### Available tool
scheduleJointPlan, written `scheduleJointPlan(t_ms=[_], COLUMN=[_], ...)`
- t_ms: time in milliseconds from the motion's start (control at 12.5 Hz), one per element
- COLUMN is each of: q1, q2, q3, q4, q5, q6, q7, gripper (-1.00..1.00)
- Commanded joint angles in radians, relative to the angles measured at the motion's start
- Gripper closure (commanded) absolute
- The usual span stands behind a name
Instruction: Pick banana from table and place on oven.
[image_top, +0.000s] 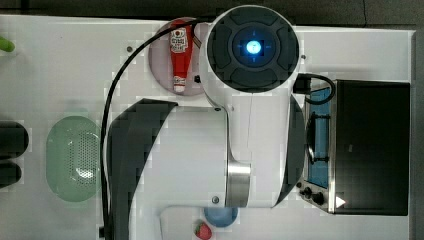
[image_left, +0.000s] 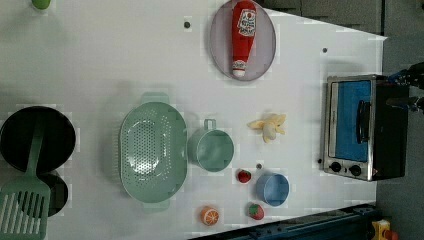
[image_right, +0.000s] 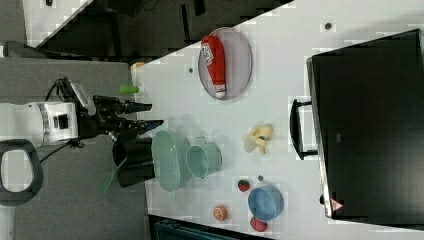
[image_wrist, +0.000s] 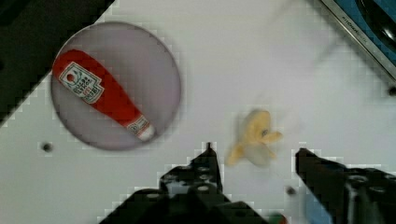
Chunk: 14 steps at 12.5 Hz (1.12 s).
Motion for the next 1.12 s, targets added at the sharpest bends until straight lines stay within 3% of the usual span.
scheduleJointPlan(t_ms=[80, 240, 560, 1120], q1=[-0.004, -0.004, -0.003, -0.002], q2=[-0.422, -0.421, -0.373, -0.128], q3=[-0.034, -0.034, -0.034, -0.032], q4=[-0.264, -0.265, -0.301, -0.474], q5=[-0.021, -0.021, -0.021, -0.021], q6=[-0.126, -0.126, -0.058, 0.318], q7=[0.024, 0.024, 0.024, 0.023], gripper=[-0.59, -1.00, -1.00, -1.00])
